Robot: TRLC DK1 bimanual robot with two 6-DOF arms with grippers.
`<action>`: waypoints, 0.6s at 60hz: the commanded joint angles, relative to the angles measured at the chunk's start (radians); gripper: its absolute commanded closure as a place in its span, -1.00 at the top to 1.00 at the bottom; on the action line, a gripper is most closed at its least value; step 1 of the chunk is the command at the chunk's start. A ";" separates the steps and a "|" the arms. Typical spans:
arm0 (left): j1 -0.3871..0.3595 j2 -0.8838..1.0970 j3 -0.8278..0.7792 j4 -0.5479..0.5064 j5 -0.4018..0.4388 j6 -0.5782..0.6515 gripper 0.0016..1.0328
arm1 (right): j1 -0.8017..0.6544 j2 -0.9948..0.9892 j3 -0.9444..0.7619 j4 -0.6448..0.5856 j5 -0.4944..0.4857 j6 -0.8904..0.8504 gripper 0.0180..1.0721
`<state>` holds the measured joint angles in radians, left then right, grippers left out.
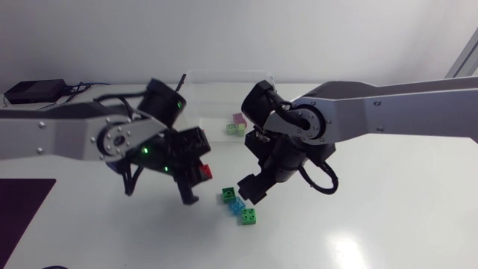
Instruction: Place the duplo bricks in the container
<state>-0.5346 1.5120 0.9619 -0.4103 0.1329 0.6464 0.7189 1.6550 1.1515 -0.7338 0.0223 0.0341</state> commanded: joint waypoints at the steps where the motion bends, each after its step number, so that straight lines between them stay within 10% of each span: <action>1: 0.053 -0.022 0.127 -0.030 0.011 0.030 -0.37 | 0.013 -0.014 -0.010 -0.016 -0.007 -0.013 0.79; 36: 0.219 0.238 0.486 0.096 0.019 -0.045 -0.36 | 0.047 -0.050 -0.044 -0.006 0.010 -0.039 0.80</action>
<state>-0.3393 1.7126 1.3781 -0.3374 0.1482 0.6266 0.7586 1.6211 1.1431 -0.7326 0.0277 0.0135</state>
